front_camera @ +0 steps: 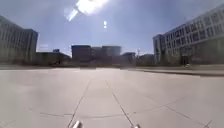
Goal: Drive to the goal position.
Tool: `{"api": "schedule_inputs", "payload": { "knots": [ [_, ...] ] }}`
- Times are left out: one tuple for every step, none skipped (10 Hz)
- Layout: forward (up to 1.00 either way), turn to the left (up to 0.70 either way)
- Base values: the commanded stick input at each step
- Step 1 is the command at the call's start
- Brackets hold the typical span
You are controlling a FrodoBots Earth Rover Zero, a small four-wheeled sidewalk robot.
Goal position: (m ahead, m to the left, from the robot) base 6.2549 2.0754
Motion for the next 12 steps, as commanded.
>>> {"api": "schedule_inputs", "payload": {
  "knots": [
    [0.85,0.04],
    [0.85,0.04],
    [0.85,0.04],
    [0.85,0.04],
    [0.85,0.04],
    [0.85,0.04],
    [0.85,0.04],
    [0.85,0.04],
    [0.85,0.04],
    [0.85,0.04],
    [0.85,0.04],
    [0.85,0.04]
  ]
}}
